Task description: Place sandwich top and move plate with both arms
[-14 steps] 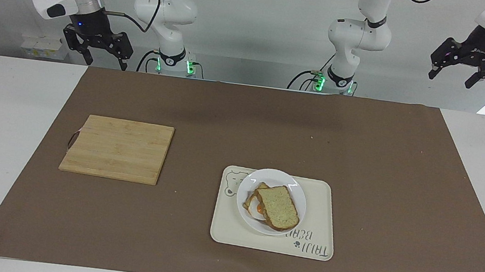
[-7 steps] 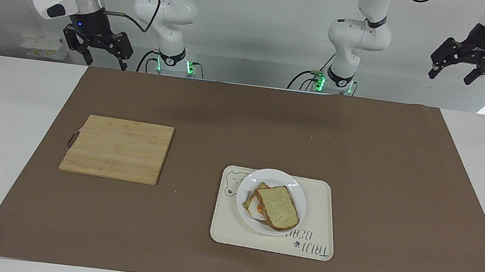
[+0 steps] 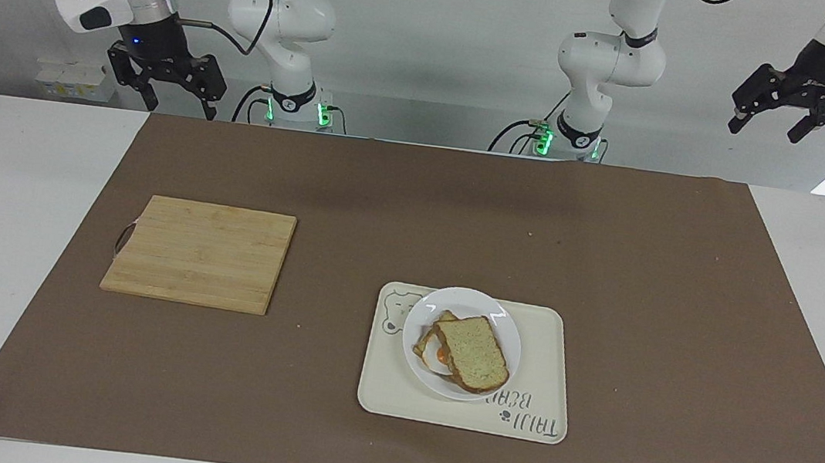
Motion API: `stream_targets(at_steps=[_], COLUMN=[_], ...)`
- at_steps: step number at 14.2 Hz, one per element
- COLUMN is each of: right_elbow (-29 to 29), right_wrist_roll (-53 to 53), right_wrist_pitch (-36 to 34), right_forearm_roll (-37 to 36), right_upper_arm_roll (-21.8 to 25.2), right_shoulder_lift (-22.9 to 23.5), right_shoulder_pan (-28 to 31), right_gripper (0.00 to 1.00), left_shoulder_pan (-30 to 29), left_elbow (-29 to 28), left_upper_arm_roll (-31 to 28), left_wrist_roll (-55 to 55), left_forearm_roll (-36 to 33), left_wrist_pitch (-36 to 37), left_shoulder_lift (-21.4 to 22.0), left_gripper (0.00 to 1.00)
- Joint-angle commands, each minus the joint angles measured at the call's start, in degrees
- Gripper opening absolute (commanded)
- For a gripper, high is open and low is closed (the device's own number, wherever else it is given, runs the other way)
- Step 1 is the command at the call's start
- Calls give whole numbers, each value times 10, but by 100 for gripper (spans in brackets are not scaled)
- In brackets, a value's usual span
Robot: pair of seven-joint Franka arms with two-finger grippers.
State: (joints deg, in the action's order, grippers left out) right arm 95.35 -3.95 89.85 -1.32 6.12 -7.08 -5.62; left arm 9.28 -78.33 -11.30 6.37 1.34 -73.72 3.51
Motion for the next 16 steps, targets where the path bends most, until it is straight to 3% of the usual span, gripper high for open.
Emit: stream_targets(at_steps=[1, 16], right_elbow=[-7, -7], right_wrist_roll=[14, 14], right_wrist_pitch=[-7, -8], right_forearm_roll=[3, 3], right_upper_arm_roll=[-1, -1], right_shoulder_lift=[1, 1], right_shoulder_pan=[4, 4], right_gripper=[100, 100], left_shoulder_pan=[1, 3], left_elbow=[5, 5], left_upper_arm_roll=[-1, 3], left_wrist_roll=[-8, -8], left_forearm_roll=[6, 6], left_wrist_pitch=[11, 9], left_shoulder_lift=[3, 3], left_gripper=[100, 100])
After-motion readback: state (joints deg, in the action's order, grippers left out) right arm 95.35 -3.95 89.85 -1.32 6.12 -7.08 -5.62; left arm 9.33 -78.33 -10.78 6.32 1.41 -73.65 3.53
